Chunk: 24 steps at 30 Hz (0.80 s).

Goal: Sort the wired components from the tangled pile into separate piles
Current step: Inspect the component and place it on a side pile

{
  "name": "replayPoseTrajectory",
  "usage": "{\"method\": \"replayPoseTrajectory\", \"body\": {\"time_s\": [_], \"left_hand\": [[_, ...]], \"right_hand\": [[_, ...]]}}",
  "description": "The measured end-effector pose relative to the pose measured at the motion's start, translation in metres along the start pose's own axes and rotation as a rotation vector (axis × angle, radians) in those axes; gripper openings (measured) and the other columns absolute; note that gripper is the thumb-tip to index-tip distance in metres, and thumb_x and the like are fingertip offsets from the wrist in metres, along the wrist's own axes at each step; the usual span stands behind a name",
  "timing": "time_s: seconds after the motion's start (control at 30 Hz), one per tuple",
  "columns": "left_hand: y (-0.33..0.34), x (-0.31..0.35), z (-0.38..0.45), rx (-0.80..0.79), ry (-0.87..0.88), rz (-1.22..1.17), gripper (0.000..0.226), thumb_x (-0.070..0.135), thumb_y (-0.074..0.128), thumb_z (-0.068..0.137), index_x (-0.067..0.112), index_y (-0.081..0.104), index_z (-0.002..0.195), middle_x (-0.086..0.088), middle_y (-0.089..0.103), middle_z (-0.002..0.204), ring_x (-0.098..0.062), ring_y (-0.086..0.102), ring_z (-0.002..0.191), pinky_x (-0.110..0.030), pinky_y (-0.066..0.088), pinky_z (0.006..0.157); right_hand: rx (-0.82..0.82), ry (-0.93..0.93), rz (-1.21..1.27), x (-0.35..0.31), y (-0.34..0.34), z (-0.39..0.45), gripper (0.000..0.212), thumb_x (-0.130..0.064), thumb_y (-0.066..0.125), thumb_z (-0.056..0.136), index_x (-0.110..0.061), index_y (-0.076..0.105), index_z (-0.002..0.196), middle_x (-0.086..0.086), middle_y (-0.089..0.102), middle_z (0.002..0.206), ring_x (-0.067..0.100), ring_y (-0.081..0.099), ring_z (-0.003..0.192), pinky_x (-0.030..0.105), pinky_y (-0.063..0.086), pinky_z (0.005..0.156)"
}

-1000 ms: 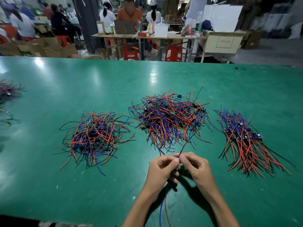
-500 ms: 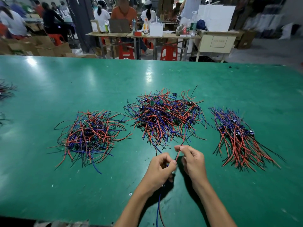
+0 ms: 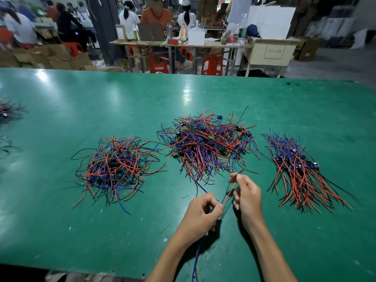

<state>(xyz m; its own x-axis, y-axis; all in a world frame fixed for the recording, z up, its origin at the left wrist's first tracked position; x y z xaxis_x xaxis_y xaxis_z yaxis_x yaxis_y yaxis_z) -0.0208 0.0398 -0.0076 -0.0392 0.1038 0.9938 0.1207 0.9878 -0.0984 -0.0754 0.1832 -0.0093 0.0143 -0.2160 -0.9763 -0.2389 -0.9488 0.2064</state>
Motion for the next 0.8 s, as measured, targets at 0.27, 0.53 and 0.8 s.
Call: {"method": "replayPoseTrajectory", "body": {"time_s": [0.27,0.53,0.8], "left_hand": [[0.001,0.0,0.003,0.116,0.026,-0.068,0.024,0.008,0.064,0.096,0.009,0.056,0.074,0.001,0.054,0.055,-0.013,0.05,0.043,-0.022,0.045,0.046],[0.002,0.0,0.005,0.177,0.04,-0.148,0.032,0.004,0.061,0.098,0.01,0.054,0.067,-0.001,0.076,0.1,-0.015,0.048,0.042,-0.024,0.044,0.043],[0.005,-0.002,0.004,0.137,0.024,-0.026,0.026,0.01,0.061,0.096,0.013,0.054,0.071,0.004,0.057,0.053,-0.018,0.048,0.042,-0.027,0.044,0.047]], "right_hand": [[-0.194,-0.015,-0.155,0.005,-0.002,-0.005,0.018,-0.019,0.059,0.102,-0.01,0.074,0.106,-0.006,0.071,0.086,-0.004,0.055,0.053,0.006,0.041,0.051],[-0.538,-0.03,-0.215,0.001,0.001,-0.021,0.024,-0.028,0.058,0.099,-0.018,0.079,0.103,0.012,0.077,0.092,0.016,0.07,0.082,0.025,0.054,0.074],[-0.405,0.003,-0.194,0.006,0.005,-0.02,0.022,-0.029,0.059,0.086,-0.02,0.078,0.08,-0.003,0.069,0.07,0.008,0.061,0.066,0.021,0.048,0.065]]}}
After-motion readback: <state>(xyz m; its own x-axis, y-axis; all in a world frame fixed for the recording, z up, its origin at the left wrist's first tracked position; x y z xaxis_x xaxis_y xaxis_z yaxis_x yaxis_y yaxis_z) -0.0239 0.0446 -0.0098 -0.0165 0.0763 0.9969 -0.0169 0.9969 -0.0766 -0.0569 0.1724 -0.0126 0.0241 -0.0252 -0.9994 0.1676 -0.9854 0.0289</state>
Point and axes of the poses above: each hand's wrist, its own z-axis towards the middle knuckle, its own y-axis out of the palm, x = y × z, the point moved 2 cm from there along z, towards the middle knuckle
